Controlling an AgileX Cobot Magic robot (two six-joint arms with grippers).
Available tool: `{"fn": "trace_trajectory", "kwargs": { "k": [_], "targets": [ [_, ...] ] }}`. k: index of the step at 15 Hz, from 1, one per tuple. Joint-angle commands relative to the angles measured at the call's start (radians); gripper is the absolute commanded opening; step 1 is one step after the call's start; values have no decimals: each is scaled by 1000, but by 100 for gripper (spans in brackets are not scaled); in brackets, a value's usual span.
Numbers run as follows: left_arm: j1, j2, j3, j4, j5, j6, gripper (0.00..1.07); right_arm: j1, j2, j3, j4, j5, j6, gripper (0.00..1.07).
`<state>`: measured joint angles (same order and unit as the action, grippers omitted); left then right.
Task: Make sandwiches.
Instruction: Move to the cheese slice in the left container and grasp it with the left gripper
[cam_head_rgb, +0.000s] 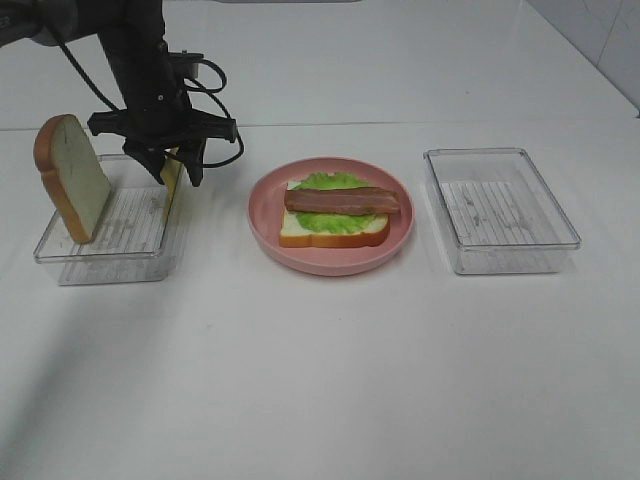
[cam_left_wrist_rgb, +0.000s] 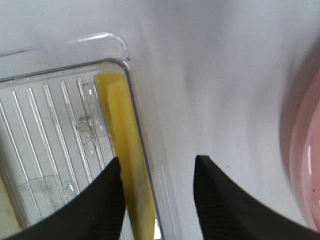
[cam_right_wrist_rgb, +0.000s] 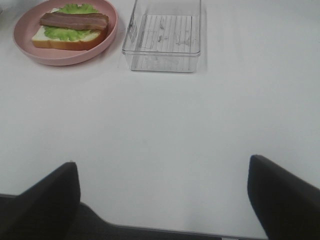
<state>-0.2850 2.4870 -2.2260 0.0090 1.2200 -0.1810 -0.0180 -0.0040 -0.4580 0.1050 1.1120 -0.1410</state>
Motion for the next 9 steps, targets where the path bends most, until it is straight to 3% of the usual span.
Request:
{"fn": "trace_trajectory", "kwargs": {
  "k": [1,5,9],
  "targets": [
    [1,0,-3,-9,19,-7,28,-5,-29,2,0,-6,-6,88],
    [1,0,-3,-9,21,-8,20,-5,-29,2,0,-6,-6,88],
    [1,0,-3,-9,24,-8,0,-5,-29,2,0,-6,-6,88]
  ]
}}
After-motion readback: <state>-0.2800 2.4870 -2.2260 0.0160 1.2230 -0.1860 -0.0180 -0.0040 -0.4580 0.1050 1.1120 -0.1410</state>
